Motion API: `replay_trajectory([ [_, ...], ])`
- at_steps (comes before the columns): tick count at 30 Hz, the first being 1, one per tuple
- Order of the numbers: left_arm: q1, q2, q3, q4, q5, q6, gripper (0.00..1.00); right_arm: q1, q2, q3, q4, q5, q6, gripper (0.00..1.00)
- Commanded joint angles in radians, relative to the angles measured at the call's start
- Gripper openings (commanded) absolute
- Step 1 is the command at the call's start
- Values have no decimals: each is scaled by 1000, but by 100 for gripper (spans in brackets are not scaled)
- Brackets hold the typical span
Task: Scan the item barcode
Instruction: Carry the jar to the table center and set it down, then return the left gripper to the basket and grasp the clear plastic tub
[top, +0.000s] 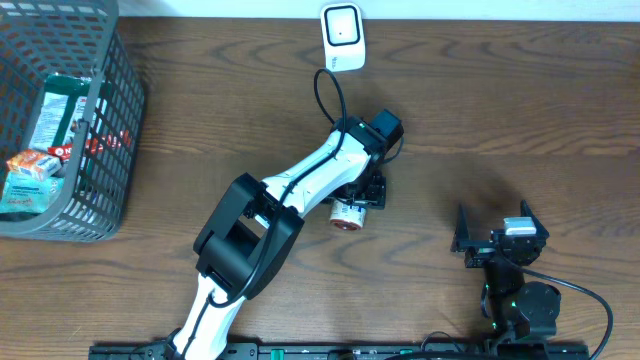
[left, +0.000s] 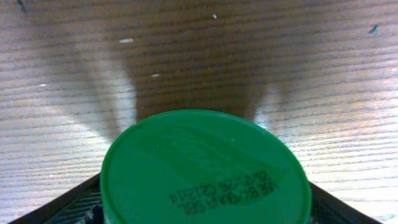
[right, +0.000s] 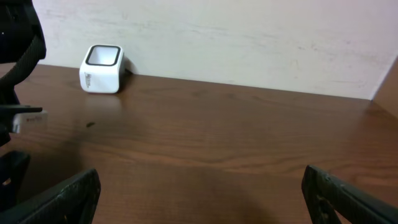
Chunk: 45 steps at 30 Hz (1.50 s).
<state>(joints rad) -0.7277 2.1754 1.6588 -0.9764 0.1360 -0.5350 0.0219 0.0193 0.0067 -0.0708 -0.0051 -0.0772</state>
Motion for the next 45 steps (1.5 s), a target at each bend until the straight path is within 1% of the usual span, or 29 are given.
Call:
replay_trajectory([
  [1,2,3,-4,-1,2,-8,86,-16,-2,-1,-4,3,-6,99],
  [4,2,3,-4,-1,2,-8,89,-16,-2,-1,-4,3,-6,99],
  [8,3,2,-3,-1,2,-8,90,-16,-2,-1,-4,3,-6,99],
  [11,5,2,14,-18,-43,-8,90,-16,-2,-1,-4,3,-6,99],
  [16,5,-8,49,-39,-43,-8,91,-16,-2,-1,-4,3,-6,99],
  [20,21,-68,73,-39,-81,-7,91,-16,-2,-1,-4,3,-6,99],
  [25,95,-213,112,-39,-118,-5,91,-16,-2,-1,-4,3,-6,99],
  [27,169,-326,118,-39,-157,-5,91,-16,-2,-1,-4,3,-6,99],
  [29,298,-478,119,-39,-200,-8,91,-16,-1,-1,-4,3,-6,99],
  [30,337,-515,119,-37,-209,-13,91,-16,-2,-1,-4,3,-6,99],
  [32,458,-610,120,-28,-212,-20,91,-16,-2,-1,-4,3,-6,99],
  [33,622,-710,120,-18,-212,-45,91,-16,-2,-1,-4,3,-6,99],
  [36,857,-808,120,-1,-202,-70,91,-16,-2,-1,-4,3,-6,99],
  [39,1057,-858,120,3,-196,-85,91,-16,-2,-1,-4,3,-6,99],
  [42,1239,-863,119,-10,-196,-88,91,-16,-2,-1,-4,3,-6,99],
  [45,1328,-814,119,-58,-196,-88,91,-16,-2,-1,-4,3,-6,99],
])
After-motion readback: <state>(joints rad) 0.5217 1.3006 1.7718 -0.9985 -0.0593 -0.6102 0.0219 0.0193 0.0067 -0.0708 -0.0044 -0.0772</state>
